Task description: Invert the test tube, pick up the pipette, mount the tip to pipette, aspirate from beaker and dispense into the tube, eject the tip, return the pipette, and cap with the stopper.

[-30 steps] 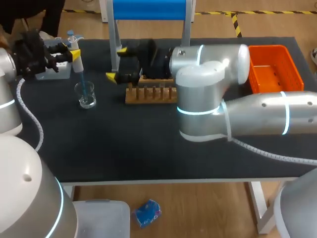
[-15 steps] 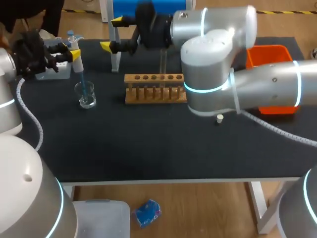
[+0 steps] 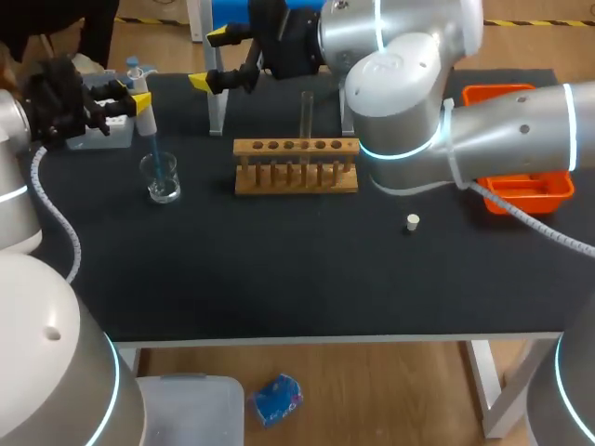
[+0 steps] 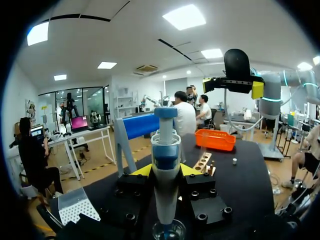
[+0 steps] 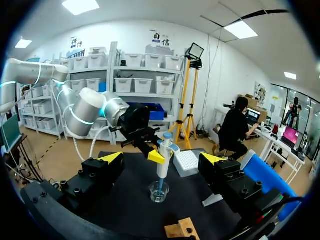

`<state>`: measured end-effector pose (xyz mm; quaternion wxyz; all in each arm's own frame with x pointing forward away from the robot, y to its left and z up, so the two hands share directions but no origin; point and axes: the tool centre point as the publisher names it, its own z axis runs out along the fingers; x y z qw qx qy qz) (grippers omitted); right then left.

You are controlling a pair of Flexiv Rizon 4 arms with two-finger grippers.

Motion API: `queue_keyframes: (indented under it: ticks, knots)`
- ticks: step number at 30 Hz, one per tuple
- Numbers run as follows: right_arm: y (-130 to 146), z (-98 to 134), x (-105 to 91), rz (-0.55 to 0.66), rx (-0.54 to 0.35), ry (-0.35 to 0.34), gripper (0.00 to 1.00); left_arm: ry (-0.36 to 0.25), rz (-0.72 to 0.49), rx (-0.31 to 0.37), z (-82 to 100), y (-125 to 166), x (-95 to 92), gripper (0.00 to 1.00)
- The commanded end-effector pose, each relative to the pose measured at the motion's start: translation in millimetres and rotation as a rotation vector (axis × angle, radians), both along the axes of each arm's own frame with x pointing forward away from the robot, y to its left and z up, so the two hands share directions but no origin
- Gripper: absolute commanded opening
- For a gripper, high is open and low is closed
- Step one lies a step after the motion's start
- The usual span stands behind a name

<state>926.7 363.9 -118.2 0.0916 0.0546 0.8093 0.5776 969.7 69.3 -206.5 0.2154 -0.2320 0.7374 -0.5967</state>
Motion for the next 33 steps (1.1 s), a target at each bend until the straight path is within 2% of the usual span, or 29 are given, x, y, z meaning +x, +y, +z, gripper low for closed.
queue_keyframes:
  ticks: [1, 7, 9, 13, 14, 15, 17, 19, 23, 33]
  knots:
    - [-0.6, 10.2, 2.9, -0.026, -0.159, 0.032, 1.0, -0.003, 0.001, -0.001, -0.6, -0.5, -0.6, 0.0]
    - [4.0, 29.5, 6.1, -0.016, -0.148, 0.053, 1.0, -0.003, 0.001, -0.001, -0.6, -0.5, -0.6, 0.0]
    - [6.1, 32.5, 7.8, -0.02, -0.187, 0.054, 1.0, -0.003, 0.001, -0.001, -0.6, -0.5, -0.6, 0.0]
    - [11.6, 38.8, 8.8, -0.008, -0.21, 0.061, 1.0, -0.003, 0.001, -0.001, -0.6, -0.5, -0.6, 0.0]
    - [12.8, 40.9, 9.5, -0.001, -0.203, 0.071, 0.78, -0.003, 0.001, -0.001, -0.6, -0.5, -0.6, 0.0]
    - [13.8, 42.3, 10.4, -0.003, -0.203, 0.073, 0.44, -0.003, 0.001, -0.001, -0.6, -0.5, -0.6, 0.0]
    - [16.5, 44.9, 11.8, -0.009, -0.211, 0.069, 0.0, -0.003, 0.001, -0.001, -0.6, -0.5, -0.6, 0.0]
    - [19.5, 46.9, 12.5, -0.001, -0.207, 0.095, 0.0, -0.003, 0.001, -0.001, -0.6, -0.5, -0.6, 0.0]
    - [26.0, 43.8, 16.7, 0.006, -0.217, 0.102, 0.0, -0.003, 0.001, -0.001, -0.6, -0.5, -0.6, 0.0]
    - [51.3, 16.3, 32.8, 0.055, -0.215, 0.132, 0.0, -0.003, 0.001, -0.001, -0.6, -0.5, -0.6, 0.0]
